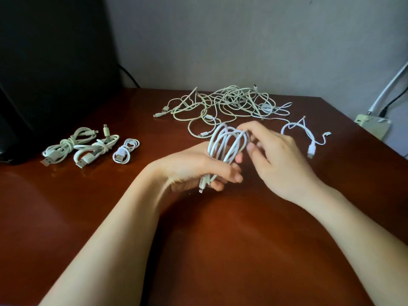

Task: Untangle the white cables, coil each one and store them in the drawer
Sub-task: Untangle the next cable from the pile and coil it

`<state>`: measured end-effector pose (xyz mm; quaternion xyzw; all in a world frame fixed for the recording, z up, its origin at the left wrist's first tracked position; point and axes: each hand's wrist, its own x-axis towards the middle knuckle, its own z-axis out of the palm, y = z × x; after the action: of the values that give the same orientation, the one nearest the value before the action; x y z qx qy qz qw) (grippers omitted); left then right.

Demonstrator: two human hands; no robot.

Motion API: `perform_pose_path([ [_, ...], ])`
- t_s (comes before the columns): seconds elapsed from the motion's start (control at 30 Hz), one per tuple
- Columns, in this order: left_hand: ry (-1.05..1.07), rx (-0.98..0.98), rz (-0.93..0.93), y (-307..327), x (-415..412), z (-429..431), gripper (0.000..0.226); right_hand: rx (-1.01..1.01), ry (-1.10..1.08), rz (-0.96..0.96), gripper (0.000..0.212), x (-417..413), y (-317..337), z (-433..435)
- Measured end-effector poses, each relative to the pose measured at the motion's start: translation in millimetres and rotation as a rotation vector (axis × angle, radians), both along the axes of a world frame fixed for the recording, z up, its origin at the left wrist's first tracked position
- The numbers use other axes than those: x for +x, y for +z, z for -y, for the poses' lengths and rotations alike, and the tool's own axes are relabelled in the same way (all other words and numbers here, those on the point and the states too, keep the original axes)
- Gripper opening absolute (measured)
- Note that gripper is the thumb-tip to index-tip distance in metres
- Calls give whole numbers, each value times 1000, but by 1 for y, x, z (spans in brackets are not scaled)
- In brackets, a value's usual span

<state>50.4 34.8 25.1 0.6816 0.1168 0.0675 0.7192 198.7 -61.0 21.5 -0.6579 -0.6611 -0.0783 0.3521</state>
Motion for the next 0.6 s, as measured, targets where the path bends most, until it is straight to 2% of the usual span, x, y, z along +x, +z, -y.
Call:
perform_pose_path([
  [0.1,10,28,28,1,-1,3,23,114,34,-35,28,0,-1,-1],
  [0.2,34,97,42,3,0,6,28,159,52,-78,27,-2,-1,-2],
  [0.37,-1,191,36,4,2,6,39,134,49,-114,22,-7,4,0],
  [0.47,-22,197,20,1,2,5,30,114,33,-99,15,-7,4,1],
  [0.6,-47,295,-51,-2,3,3,31,68,-62,-82,13,-6,0,-1],
])
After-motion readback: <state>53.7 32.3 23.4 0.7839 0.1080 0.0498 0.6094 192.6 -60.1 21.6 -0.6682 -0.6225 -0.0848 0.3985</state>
